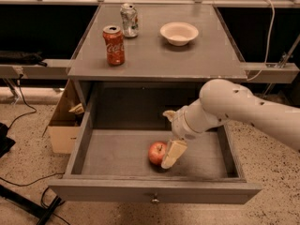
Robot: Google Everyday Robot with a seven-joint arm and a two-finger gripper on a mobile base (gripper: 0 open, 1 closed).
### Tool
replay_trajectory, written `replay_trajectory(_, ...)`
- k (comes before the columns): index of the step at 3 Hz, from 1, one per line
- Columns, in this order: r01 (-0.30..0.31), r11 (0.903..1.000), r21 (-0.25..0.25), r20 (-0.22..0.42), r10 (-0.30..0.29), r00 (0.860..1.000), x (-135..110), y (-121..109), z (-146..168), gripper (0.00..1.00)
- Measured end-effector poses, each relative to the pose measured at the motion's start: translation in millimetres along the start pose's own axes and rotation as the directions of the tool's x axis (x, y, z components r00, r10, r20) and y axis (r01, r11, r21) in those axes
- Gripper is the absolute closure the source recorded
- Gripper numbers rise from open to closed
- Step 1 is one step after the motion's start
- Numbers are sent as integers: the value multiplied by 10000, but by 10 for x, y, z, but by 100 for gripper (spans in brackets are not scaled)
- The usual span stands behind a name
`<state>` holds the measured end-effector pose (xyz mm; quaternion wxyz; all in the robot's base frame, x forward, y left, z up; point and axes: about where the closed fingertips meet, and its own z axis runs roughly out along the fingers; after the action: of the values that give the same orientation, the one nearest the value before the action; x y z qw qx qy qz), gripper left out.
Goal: Pick apple from top drawer and place on counter
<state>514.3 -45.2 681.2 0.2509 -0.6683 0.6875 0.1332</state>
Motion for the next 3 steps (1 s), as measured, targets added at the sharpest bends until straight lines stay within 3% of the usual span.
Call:
replay_trajectory(2,-115,9996,-272,165,119,9998,128,282,650,0)
replay_trajectory(3,-302,9988,-389,312,315,9990,186,358,811,18)
